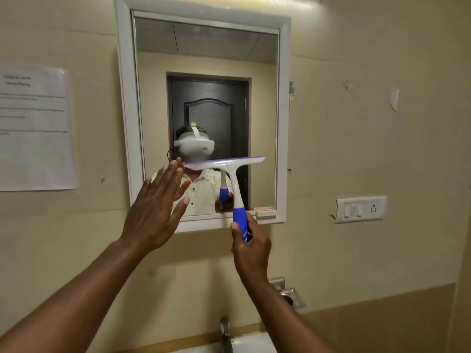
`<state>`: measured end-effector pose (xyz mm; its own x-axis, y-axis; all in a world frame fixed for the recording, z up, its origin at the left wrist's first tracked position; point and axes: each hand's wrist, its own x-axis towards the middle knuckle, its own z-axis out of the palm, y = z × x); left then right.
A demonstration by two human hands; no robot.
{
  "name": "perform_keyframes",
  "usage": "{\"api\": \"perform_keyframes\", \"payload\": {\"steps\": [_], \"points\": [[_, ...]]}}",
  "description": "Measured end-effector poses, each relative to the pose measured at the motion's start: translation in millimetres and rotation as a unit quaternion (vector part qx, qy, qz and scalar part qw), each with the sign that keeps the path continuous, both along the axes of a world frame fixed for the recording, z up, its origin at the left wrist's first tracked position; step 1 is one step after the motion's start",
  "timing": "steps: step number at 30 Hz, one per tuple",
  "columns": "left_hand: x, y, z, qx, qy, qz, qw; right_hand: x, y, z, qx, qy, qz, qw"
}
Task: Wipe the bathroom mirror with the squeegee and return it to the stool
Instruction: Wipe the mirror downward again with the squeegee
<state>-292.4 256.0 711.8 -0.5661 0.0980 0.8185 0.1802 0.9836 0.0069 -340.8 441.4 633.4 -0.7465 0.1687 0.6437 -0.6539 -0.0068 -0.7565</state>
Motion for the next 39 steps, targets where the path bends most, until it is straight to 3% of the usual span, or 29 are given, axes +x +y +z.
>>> {"api": "perform_keyframes", "payload": {"steps": [9, 17, 25, 39], "points": [[-14.5, -24.2, 93.2, -0.044, 0.073, 0.063, 0.994, -23.6, -40.0, 141.3, 0.028, 0.116, -0.014, 0.993], [-17.5, -40.4, 126.8, -0.055, 0.090, 0.085, 0.991, -34.4, -61.0, 220.4, 0.024, 0.152, -0.032, 0.988], [-19.9, -44.1, 135.8, -0.051, 0.103, 0.066, 0.991, -40.2, -79.4, 260.3, 0.020, 0.170, -0.023, 0.985], [-15.0, -41.6, 136.6, -0.059, 0.101, 0.086, 0.989, -31.4, -97.1, 256.2, 0.010, 0.141, 0.013, 0.990]]}}
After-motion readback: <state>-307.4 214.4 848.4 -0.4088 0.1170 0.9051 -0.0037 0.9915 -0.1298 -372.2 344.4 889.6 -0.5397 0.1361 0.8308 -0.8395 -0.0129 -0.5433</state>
